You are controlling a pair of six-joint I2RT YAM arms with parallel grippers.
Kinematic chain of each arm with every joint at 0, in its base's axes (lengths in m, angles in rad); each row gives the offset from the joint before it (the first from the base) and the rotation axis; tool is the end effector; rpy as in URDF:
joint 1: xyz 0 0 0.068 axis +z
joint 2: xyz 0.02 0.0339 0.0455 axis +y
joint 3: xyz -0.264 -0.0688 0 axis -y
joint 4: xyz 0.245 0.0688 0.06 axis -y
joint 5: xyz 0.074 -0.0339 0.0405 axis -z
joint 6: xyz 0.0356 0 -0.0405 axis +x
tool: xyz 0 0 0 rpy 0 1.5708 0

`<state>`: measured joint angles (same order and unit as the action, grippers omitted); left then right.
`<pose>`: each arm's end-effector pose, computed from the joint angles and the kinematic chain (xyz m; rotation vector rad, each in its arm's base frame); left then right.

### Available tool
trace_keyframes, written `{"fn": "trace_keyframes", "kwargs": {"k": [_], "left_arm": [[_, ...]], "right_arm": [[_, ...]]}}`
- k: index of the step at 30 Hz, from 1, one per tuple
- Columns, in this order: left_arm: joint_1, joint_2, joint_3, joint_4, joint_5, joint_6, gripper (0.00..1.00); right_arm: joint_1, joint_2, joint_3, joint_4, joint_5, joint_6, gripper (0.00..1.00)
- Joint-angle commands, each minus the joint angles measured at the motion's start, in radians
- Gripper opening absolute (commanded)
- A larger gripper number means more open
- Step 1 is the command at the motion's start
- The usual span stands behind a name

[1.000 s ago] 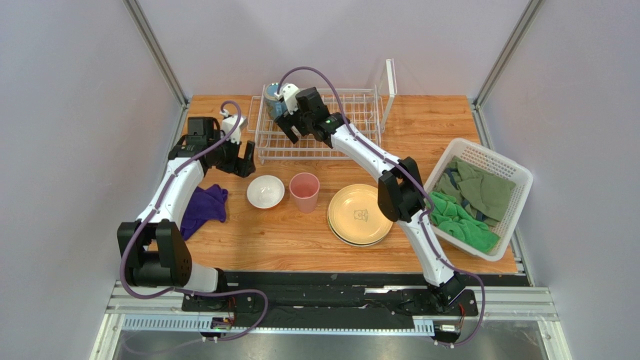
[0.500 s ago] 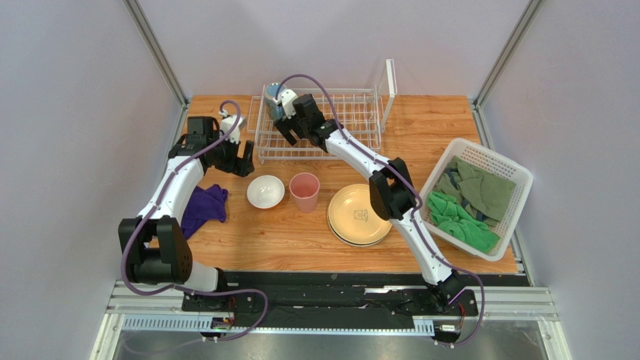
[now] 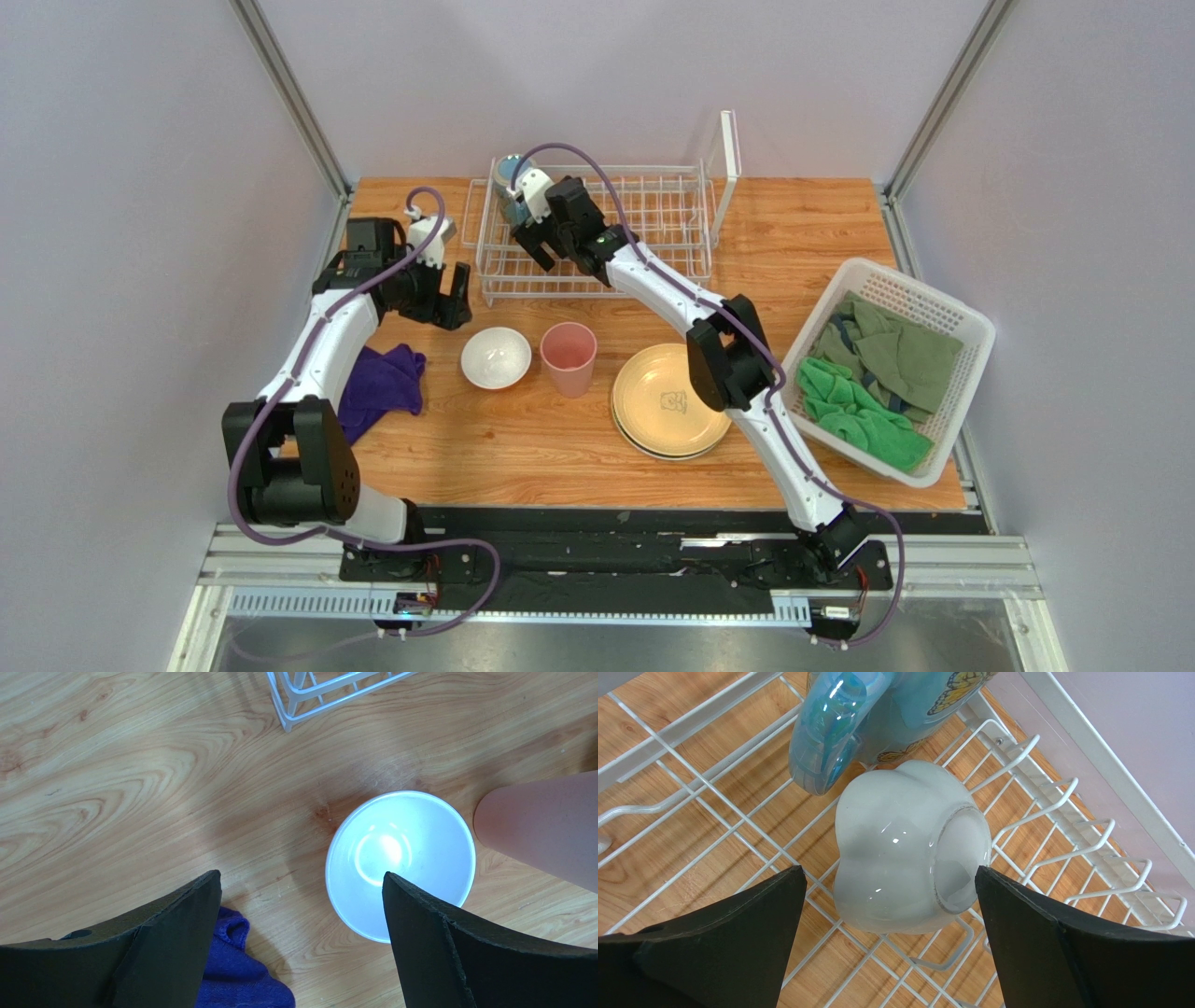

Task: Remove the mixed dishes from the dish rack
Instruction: Pick up the bowl from the dish rack.

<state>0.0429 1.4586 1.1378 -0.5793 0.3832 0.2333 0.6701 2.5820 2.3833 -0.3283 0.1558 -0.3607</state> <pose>0.3087 -0.0001 0.2717 0.3908 2.3809 -0.3470 0.4659 0.3622 0.2092 -0.9479 1.8636 0.0240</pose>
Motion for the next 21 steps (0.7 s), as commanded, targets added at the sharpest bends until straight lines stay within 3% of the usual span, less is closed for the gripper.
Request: {"fn": "trace_keyframes", "kwargs": {"k": [1,21], "left_arm": [[0.014,0.016,0.036,0.029,0.020,0.000,0.92],[0.029,0.022,0.046,0.019,0.037,0.000,0.91]], "right_arm": [[0.002,0.023,0.050,0.077,0.033,-0.041,0.97],[0.000,0.027,0.062,0.084,0.044,-0.046,0.66]]}}
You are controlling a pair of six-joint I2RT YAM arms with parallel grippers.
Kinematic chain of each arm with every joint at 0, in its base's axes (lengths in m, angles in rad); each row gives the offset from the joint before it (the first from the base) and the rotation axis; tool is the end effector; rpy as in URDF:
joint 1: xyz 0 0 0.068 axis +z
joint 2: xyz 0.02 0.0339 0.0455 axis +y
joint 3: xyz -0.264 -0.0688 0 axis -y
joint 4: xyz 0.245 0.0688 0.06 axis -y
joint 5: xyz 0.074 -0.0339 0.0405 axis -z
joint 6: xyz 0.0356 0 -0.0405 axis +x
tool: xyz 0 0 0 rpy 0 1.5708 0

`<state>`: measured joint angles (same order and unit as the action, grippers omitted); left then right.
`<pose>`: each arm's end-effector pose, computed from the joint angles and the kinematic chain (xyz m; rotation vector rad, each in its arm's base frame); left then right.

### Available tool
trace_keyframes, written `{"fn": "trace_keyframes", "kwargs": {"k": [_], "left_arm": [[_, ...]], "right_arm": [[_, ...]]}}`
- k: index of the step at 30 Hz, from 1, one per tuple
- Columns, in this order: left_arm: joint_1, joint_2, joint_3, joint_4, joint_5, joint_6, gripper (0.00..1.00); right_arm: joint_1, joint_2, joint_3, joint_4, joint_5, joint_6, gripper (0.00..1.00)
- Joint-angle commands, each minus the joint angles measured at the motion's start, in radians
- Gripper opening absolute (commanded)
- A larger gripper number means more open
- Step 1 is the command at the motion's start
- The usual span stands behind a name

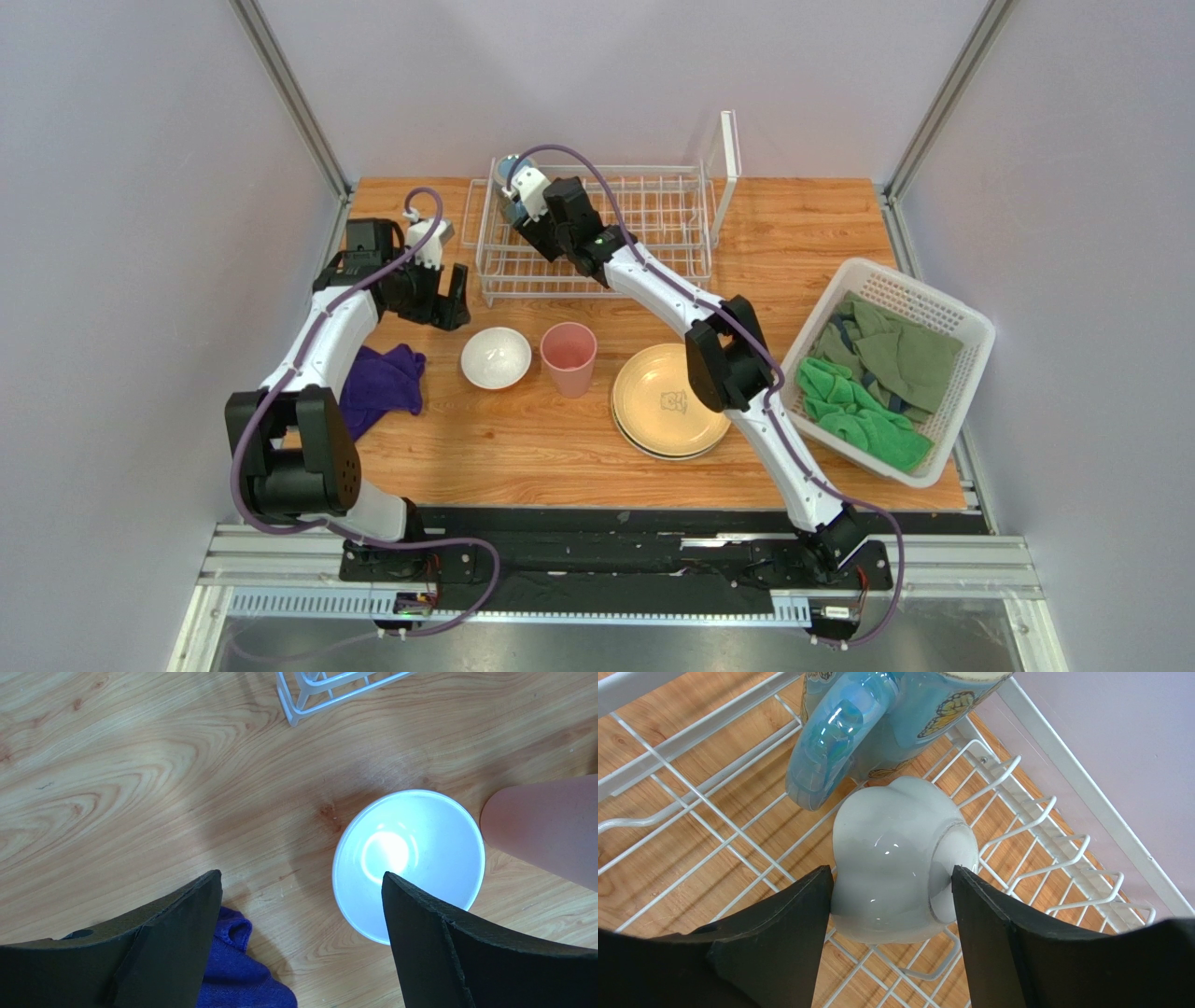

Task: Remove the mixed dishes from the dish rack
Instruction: Pick up the bowl from the dish rack.

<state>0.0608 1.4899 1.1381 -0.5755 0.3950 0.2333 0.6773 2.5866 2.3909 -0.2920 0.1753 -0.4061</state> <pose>0.3137 0.0054 0.2631 0.3706 2.4053 -0.3621 0.4658 0.3666 0.2127 -0.9630 1.8102 -0.0118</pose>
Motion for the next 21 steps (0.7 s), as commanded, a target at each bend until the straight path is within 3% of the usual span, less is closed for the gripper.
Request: {"fn": "trace_keyframes", "kwargs": {"k": [1,21], "left_arm": [[0.011,-0.010,0.048,0.014,0.024,0.001,0.91],[0.011,-0.023,0.061,-0.001,0.041,-0.005,0.91]], "right_arm": [[-0.005,0.020,0.060,0.047,0.024,0.001,0.65],[-0.001,-0.060,0.059,0.010,0.015,0.043,0.52]]}}
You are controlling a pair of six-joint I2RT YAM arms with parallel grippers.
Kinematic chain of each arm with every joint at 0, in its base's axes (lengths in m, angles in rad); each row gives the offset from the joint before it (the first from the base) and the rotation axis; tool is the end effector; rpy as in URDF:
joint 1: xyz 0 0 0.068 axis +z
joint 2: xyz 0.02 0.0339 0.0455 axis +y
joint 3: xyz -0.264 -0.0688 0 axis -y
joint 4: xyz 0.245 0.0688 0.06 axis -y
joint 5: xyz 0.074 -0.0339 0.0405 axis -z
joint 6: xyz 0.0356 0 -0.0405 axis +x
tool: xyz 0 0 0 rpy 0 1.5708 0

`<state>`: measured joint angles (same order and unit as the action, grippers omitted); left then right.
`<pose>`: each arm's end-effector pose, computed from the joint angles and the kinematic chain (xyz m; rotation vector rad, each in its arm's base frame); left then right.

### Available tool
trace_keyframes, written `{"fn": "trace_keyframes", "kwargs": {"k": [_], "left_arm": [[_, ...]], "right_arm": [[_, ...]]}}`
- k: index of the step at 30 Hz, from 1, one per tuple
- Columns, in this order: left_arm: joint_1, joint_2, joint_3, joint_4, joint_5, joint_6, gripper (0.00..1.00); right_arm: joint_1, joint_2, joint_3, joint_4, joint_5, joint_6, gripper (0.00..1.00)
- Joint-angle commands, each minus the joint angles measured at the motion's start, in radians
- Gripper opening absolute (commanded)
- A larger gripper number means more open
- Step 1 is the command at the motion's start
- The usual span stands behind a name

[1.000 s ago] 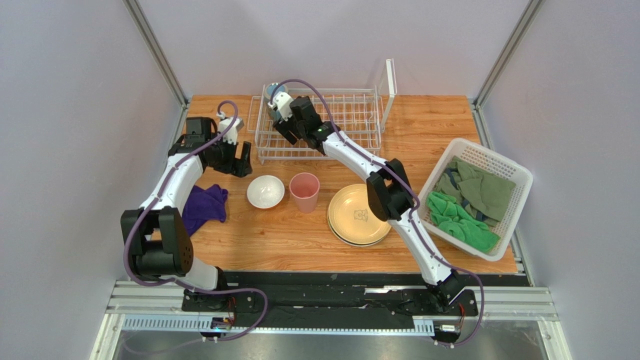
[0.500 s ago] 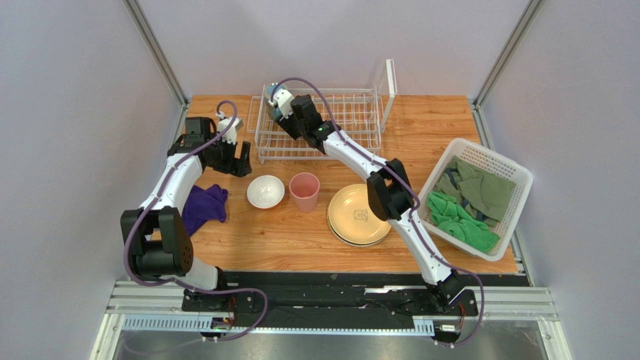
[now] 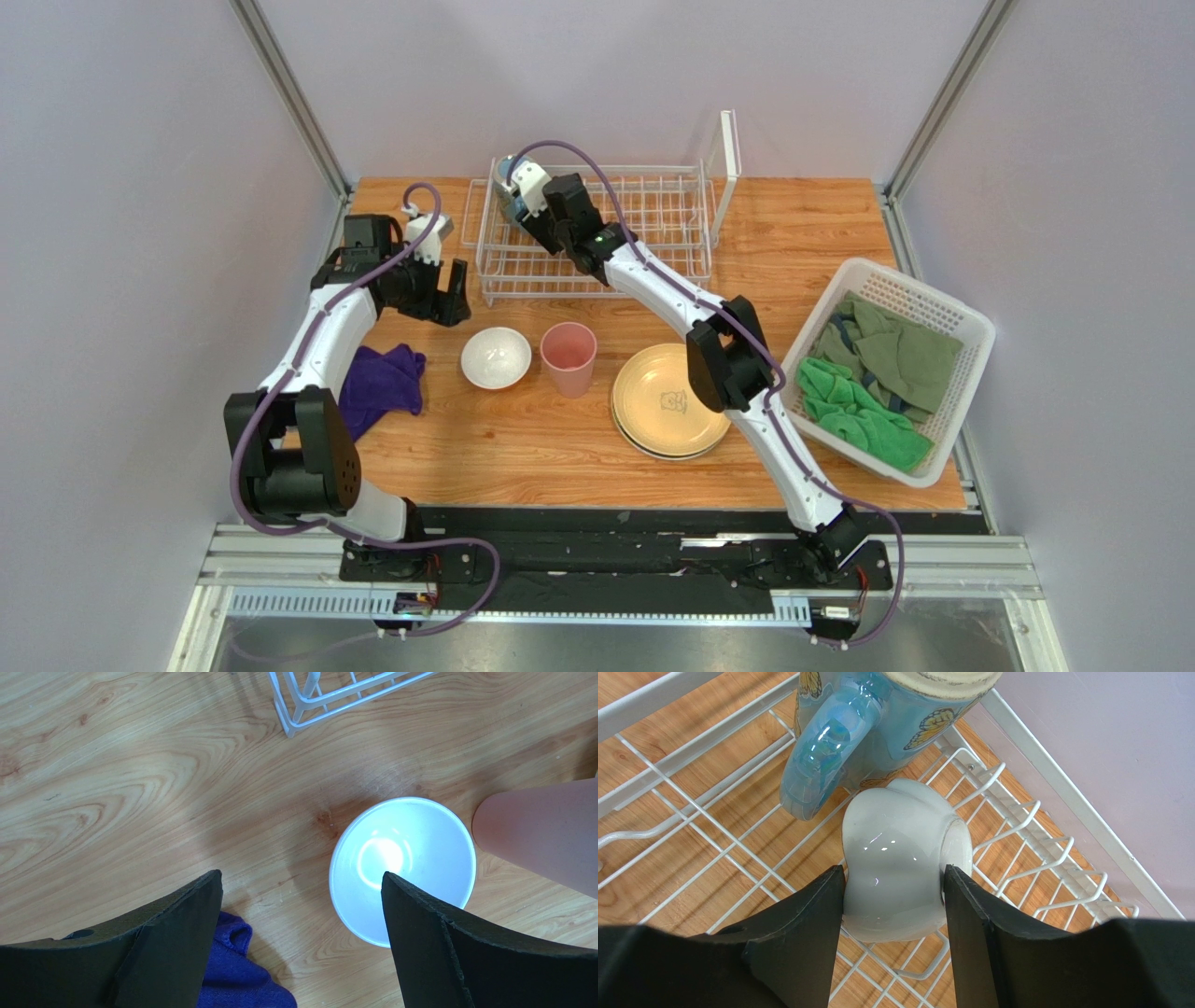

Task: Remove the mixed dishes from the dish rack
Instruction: Pick up the bowl from the dish rack.

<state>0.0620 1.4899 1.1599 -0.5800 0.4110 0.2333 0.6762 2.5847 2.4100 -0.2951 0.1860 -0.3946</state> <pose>0.3156 0.0053 0.2698 0.3774 2.3837 -0.3749 0.4666 0.3660 0.2202 -0.9351 1.8039 -0.0126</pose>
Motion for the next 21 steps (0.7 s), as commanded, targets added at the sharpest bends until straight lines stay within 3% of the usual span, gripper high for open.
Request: {"fn": "trace_keyframes", "kwargs": {"k": [1,21], "left_arm": [[0.012,-0.026,0.040,0.002,0.025,-0.006,0.91],[0.012,-0.040,0.052,-0.014,0.040,-0.015,0.91]], "right_arm": [[-0.001,-0.061,0.040,0.011,0.007,0.031,0.52],[0.016,-0.126,0.038,-0.010,0.020,0.051,0.48]]}}
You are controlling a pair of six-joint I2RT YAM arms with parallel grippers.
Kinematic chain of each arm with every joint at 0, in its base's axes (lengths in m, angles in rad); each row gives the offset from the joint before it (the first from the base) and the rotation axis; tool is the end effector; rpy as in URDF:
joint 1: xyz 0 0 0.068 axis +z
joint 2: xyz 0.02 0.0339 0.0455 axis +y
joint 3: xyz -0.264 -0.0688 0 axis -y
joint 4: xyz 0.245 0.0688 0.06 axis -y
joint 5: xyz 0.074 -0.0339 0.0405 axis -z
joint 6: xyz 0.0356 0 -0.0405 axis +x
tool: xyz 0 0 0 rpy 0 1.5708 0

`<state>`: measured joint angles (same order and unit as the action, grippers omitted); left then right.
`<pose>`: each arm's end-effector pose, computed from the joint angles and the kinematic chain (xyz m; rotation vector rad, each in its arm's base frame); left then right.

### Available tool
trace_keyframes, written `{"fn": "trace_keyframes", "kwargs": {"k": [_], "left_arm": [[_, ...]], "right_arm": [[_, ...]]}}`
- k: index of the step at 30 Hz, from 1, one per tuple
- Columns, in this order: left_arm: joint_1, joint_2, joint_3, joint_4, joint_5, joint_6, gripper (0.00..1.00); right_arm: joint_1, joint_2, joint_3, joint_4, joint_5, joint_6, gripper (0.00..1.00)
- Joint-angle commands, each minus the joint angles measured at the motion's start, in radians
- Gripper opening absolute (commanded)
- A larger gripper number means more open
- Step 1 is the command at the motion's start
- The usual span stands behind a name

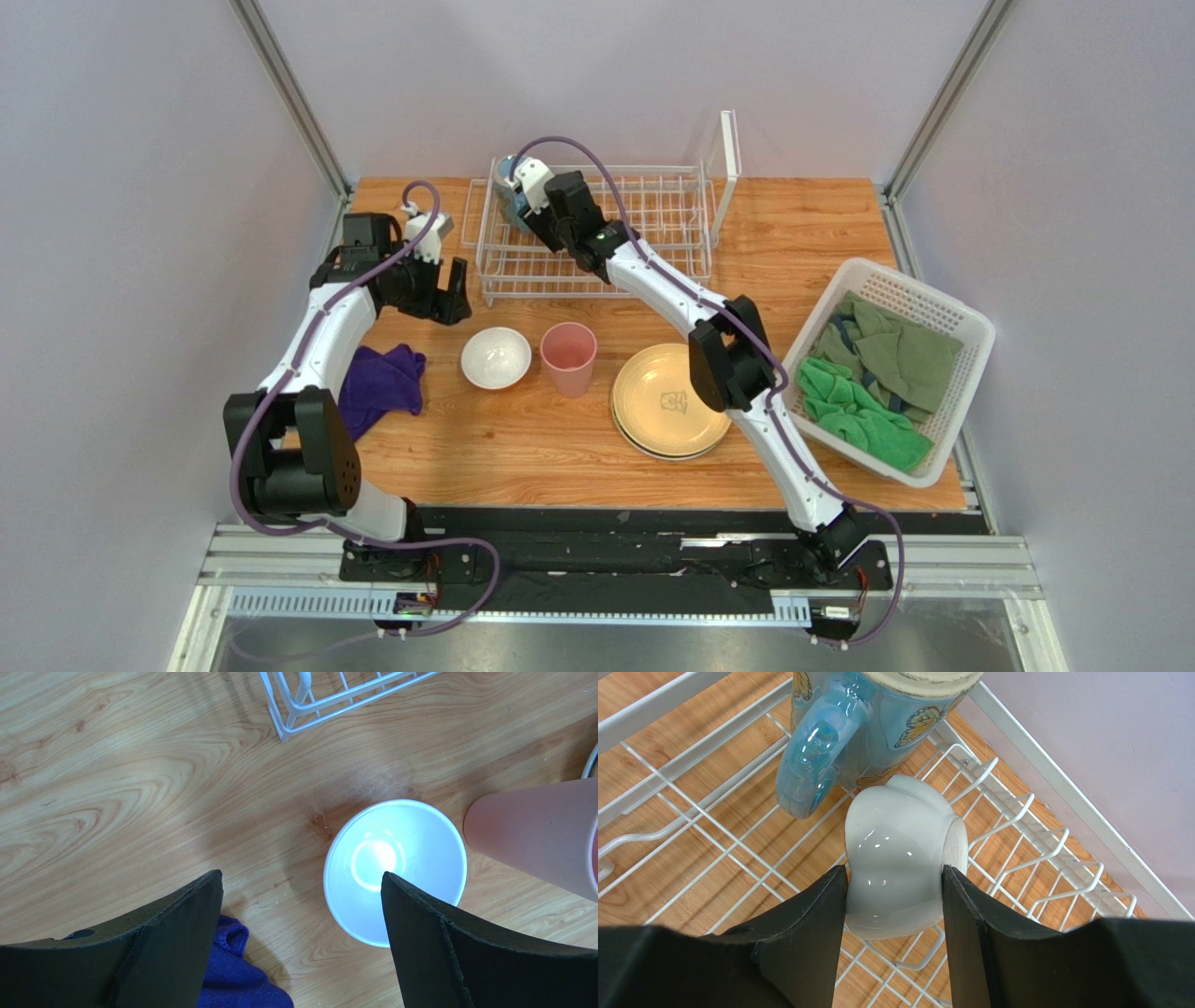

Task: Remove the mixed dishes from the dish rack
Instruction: Pick up the bowl from the dish rack.

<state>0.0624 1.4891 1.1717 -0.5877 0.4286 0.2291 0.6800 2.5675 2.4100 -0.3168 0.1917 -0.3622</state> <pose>0.3160 0.0049 0.2735 0.3794 2.3745 -0.3959 0.4630 0.3657 0.2279 -0.9082 1.8219 0.0035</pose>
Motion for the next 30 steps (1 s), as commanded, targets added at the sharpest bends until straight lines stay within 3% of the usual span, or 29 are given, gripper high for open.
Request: {"fn": "trace_keyframes", "kwargs": {"k": [1,21,30], "left_arm": [[0.011,-0.041,0.040,-0.006,0.022,-0.013,0.91],[0.011,-0.078,0.049,-0.020,0.047,-0.008,0.90],[0.011,-0.110,0.082,-0.004,0.087,0.021,0.90]], "right_arm": [[0.013,-0.109,0.038,0.010,0.015,0.022,0.48],[0.026,-0.176,0.014,0.013,0.087,0.014,0.46],[0.016,-0.248,0.008,-0.076,0.038,0.107,0.45]]}}
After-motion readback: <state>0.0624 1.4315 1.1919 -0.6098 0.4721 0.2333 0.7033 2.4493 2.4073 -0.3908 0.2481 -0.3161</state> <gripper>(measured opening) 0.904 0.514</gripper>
